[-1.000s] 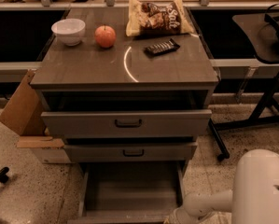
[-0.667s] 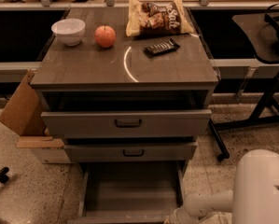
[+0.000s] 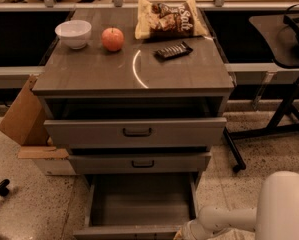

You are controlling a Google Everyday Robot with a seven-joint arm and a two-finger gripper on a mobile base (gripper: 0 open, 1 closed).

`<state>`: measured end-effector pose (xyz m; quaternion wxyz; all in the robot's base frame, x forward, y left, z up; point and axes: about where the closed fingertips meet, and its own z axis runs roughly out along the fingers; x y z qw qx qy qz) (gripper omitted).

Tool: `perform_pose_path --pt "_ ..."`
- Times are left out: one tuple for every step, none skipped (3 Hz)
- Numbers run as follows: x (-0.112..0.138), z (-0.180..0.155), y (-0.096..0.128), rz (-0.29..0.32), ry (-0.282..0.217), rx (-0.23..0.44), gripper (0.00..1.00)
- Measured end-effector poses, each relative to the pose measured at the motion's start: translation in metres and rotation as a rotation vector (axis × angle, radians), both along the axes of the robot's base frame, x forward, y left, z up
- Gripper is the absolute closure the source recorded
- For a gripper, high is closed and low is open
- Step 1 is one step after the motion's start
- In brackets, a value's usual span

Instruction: Close bottom drawer

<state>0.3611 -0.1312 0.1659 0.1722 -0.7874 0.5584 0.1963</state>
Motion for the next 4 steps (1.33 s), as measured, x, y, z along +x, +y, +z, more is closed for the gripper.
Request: perform_pose_path --pt "0.000 0.000 0.000 0.000 0.000 0.000 1.00" --pt "0.023 -0.006 0.000 -0.012 -0.047 0.032 1.00" --pt "0.023 -0.006 -0.001 -0.012 -0.047 0.032 1.00" --pt "0.047 -0.007 -0.001 -0.035 -0.088 0.078 1.00"
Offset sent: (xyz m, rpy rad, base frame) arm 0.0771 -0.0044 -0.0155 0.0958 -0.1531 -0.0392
